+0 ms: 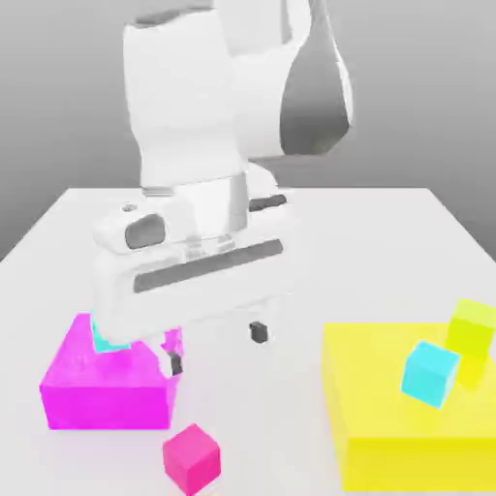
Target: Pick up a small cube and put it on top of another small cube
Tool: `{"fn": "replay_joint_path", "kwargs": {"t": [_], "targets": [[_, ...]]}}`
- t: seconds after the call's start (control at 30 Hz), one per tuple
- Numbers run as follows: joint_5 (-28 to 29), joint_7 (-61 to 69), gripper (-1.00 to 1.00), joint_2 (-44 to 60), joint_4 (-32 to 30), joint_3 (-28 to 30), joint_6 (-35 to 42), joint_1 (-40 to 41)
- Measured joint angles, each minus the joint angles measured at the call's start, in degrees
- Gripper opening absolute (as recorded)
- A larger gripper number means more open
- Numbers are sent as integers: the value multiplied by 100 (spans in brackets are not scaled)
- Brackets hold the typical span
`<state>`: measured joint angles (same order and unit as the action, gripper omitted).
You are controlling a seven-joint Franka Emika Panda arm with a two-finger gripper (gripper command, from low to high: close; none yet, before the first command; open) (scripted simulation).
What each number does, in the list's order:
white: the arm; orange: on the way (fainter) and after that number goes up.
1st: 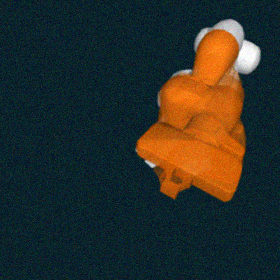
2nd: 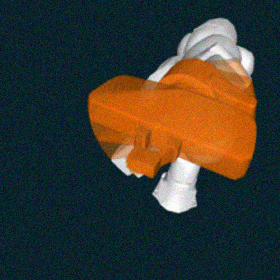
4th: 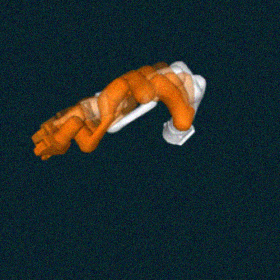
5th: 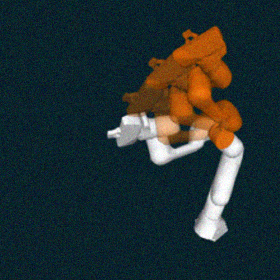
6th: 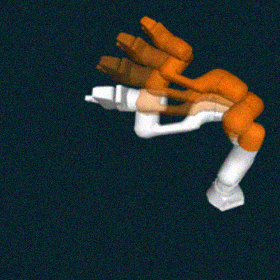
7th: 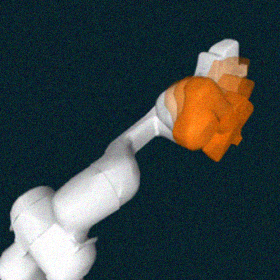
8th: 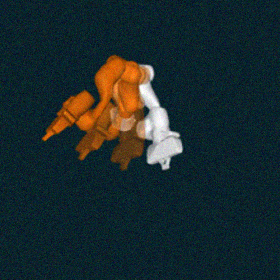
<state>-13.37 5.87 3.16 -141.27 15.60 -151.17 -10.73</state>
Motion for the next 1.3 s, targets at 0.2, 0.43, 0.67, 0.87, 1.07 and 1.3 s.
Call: {"fn": "replay_joint_path", "kwargs": {"t": [0.2,0.43,0.67,0.87,1.07,1.3], "targets": [[253,752,0,1118,-200,-13,-618,191],[-214,1178,-100,2069,-25,-532,-1337,619],[15,1009,-100,1745,-96,-365,-1085,499],[254,864,-100,918,-195,-213,-381,369],[199,2530,-100,137,-177,-937,482,-83],[533,4128,-100,-653,-209,-1665,1272,-1485]]}}
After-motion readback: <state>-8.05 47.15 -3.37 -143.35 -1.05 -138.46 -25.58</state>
